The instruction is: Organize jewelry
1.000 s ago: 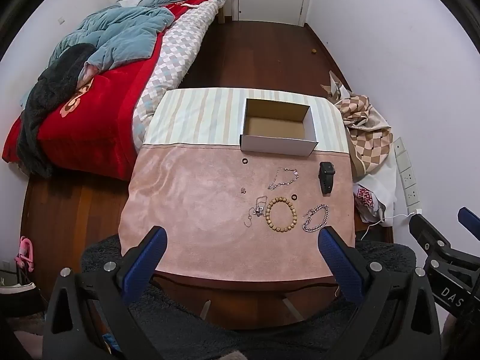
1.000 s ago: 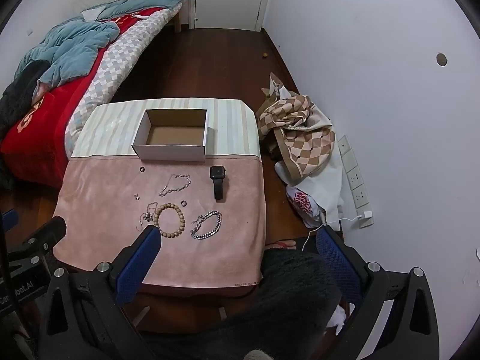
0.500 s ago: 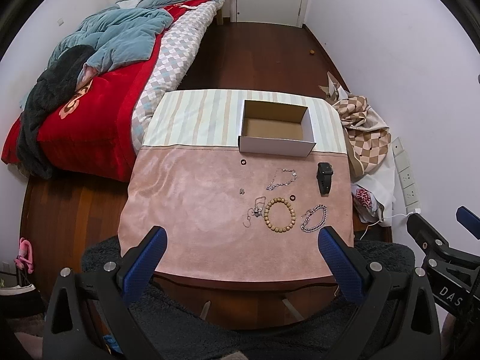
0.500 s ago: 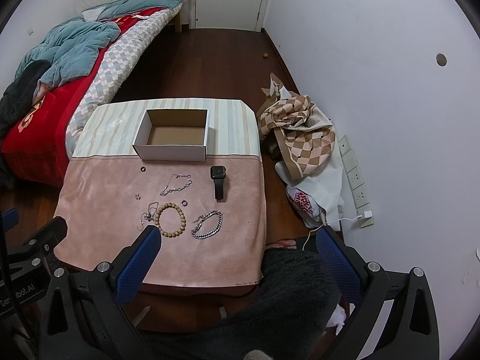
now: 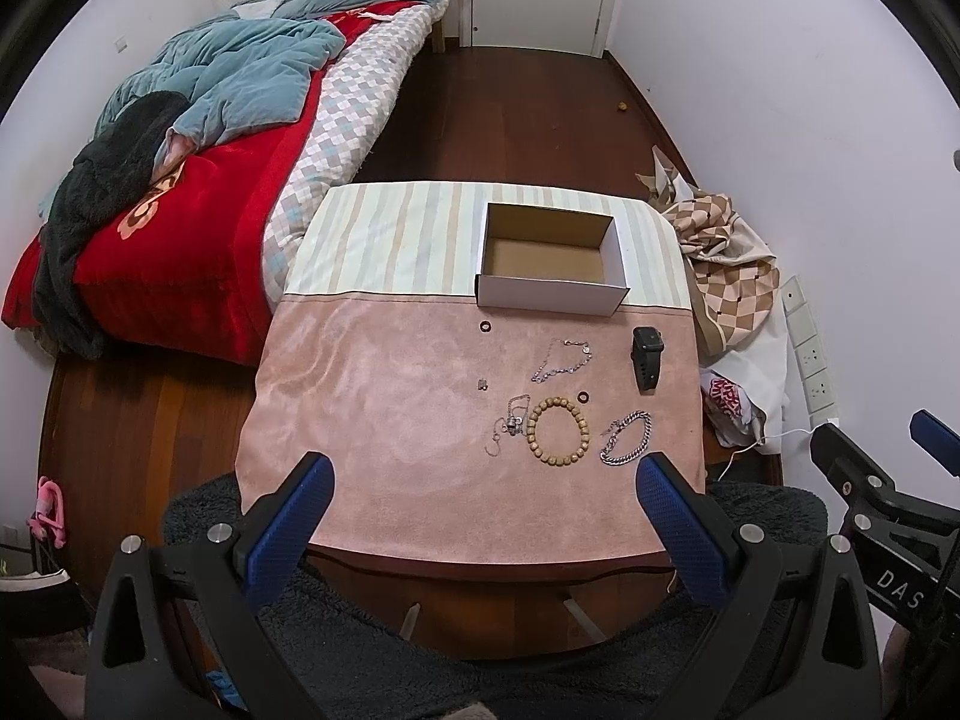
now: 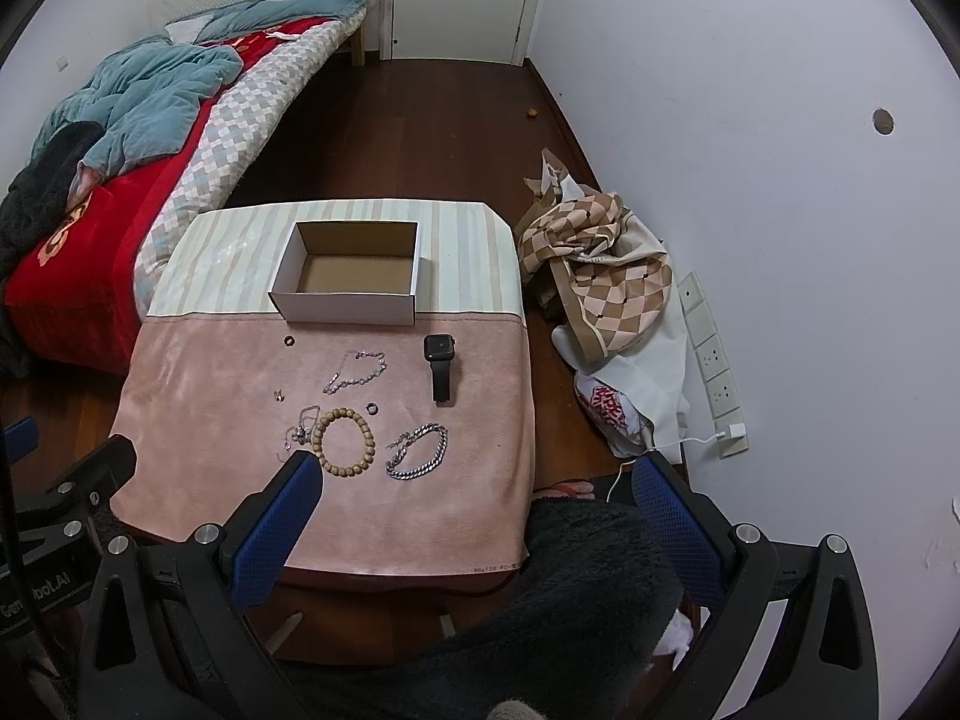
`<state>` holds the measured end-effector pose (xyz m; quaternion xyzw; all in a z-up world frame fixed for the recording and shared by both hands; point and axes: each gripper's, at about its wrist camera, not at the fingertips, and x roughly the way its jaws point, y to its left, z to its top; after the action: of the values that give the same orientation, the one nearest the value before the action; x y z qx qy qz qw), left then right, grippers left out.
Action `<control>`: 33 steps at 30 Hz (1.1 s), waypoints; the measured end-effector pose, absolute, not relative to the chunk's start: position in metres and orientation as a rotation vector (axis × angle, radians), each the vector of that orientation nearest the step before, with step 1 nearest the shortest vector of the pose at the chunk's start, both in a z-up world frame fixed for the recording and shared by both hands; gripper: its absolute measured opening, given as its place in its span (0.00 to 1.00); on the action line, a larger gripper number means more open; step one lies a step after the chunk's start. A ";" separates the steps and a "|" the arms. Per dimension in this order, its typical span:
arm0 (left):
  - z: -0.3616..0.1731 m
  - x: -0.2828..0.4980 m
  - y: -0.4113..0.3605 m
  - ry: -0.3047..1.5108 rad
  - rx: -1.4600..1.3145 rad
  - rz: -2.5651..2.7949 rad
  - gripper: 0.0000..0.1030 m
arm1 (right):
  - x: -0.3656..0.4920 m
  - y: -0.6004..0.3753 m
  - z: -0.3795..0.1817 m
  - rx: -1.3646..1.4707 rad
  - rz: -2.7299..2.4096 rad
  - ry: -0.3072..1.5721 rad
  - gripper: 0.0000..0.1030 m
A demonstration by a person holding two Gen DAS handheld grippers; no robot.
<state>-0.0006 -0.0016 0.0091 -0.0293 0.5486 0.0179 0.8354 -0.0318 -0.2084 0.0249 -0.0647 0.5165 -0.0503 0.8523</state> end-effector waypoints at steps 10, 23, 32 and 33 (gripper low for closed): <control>0.010 -0.001 -0.002 1.160 -0.062 0.038 1.00 | -0.032 -0.208 0.027 -0.134 -0.104 1.086 1.00; 0.015 0.000 -0.005 1.152 -0.063 0.040 1.00 | -0.035 -0.208 0.031 -0.138 -0.103 1.072 1.00; 0.020 -0.002 -0.006 1.138 -0.066 0.036 1.00 | -0.036 -0.209 0.035 -0.140 -0.101 1.063 1.00; 0.020 -0.003 -0.005 1.138 -0.066 0.036 1.00 | -0.036 -0.209 0.036 -0.140 -0.101 1.062 1.00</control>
<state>-0.0025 -0.0048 0.0195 -0.0311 0.5385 0.0170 0.8419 -0.0362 -0.2089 0.0362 -0.0666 0.5058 -0.0479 0.8588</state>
